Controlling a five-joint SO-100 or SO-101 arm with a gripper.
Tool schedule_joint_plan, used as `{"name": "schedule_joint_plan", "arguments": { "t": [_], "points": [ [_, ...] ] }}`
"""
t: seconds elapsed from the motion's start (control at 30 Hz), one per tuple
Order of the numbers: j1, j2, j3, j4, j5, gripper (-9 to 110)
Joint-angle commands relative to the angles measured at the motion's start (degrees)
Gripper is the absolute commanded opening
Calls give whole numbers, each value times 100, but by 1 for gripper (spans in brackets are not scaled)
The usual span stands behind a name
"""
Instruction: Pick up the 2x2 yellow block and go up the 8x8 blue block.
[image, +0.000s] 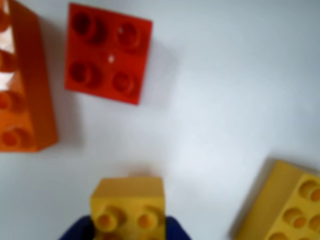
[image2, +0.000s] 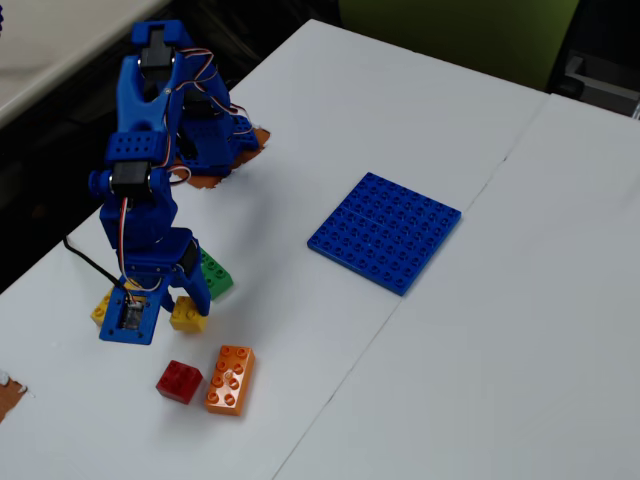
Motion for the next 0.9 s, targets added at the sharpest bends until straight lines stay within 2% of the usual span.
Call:
{"name": "schedule_joint_plan", "arguments": {
  "t": [0.0,0.23,0.53,0.73,0.87],
  "points": [
    [-185,809,-132,290,-334,6],
    [-624,1828,-88,1020,-861,2],
    [-1881,2672,149,1362,-1811,0],
    [-2663,3340,97,1485,-1547,0],
    [-2892,3850,-185,2153,-1600,0]
  ]
}}
